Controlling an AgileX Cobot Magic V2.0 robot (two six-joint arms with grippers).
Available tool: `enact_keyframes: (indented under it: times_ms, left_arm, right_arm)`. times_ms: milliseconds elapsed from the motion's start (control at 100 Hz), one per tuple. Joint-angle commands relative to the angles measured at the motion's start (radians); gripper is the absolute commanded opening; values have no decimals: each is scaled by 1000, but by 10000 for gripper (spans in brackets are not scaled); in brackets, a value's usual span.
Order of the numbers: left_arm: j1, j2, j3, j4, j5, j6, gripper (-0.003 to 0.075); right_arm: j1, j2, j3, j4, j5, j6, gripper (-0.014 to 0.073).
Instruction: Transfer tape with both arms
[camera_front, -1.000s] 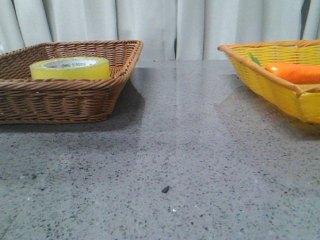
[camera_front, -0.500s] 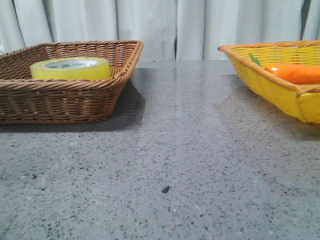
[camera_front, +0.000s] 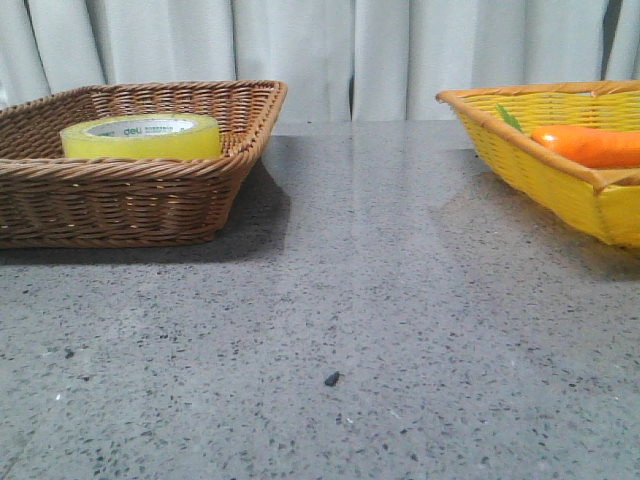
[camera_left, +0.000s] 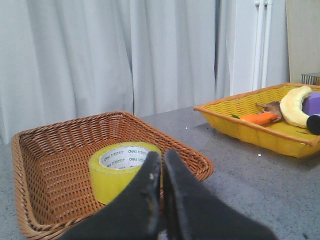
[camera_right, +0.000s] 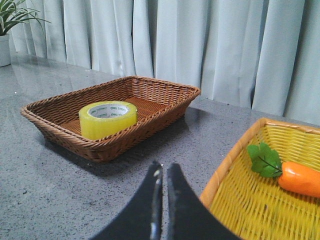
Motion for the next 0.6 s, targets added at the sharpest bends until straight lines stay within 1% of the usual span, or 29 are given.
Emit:
enact_keyframes:
  times_ms: [0,590]
  left_arm:
    - [1,6,-23,-15,-73,-4,-21]
    - [3,6,-19,-15,-82,-4,-21]
  right_arm:
    - [-3,8,-25,-10,-76,-3,-56]
    - [-3,8,-25,-10,-76,-3,-56]
